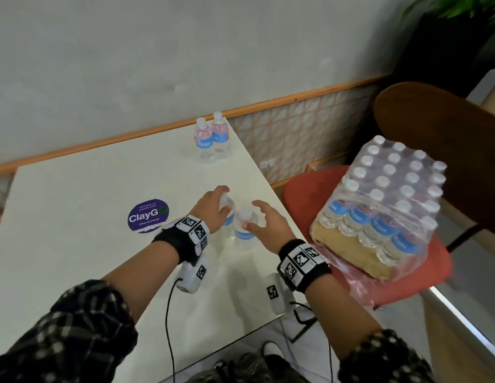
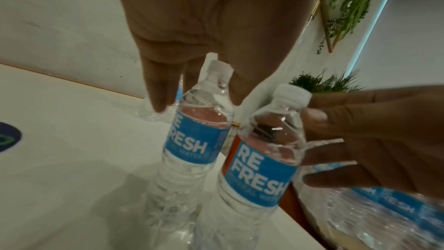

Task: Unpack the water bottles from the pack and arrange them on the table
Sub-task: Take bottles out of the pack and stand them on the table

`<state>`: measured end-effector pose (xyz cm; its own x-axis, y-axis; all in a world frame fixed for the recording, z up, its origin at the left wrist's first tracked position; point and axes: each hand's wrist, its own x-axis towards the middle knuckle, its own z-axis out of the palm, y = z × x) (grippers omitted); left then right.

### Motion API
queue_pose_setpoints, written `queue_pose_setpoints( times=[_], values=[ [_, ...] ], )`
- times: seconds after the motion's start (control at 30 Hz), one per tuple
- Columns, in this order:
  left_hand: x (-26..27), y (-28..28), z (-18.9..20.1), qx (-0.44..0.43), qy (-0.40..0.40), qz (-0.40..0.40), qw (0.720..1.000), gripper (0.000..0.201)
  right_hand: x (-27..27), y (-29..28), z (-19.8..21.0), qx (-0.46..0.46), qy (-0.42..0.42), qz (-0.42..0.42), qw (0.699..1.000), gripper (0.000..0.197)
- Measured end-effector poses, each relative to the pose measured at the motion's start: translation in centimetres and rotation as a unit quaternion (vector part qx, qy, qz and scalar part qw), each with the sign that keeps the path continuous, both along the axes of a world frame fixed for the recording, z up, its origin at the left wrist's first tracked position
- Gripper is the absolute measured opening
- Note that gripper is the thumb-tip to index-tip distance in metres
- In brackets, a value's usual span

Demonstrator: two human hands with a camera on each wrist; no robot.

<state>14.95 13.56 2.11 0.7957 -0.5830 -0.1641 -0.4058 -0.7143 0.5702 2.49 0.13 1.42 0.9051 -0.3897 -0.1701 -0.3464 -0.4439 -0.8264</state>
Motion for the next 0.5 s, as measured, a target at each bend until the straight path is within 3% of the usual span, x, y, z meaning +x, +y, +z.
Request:
queue_pose_setpoints(
  times=[0.1,0.2,0.3,0.4,0.5],
  values=[
    [-0.5,-1.0,0.8,-0.013,-0.093,-0.017,0.995,0.052,-2.7,-2.9,-0.5,0.01,0.014,-0.085,0.996,0.056],
    [-2.7,-3.5,2.7,-0.076,-0.192,-0.067,0.976,0.042,-6.2,-6.6,-0.3,0.012,0.034,-0.192,0.981,0.05],
    [-5.5,-6.9,3.4,-0.113,-0.166,-0.178,0.963,0.025,-9.2,-9.8,0.2,-0.002,0.043,-0.282,0.959,0.051],
    [-7.9,-11.1,2.5,-0.057,-0.108,-0.289,0.95,0.022,-10.5,-12.3,0.6,-0.001,-0.005,-0.322,0.947,0.06],
    [-9.5,-15.0,1.2,-0.001,-0.083,-0.328,0.941,0.03,-10.2,-14.6,0.3,0.007,-0.034,-0.337,0.941,0.06]
  ],
)
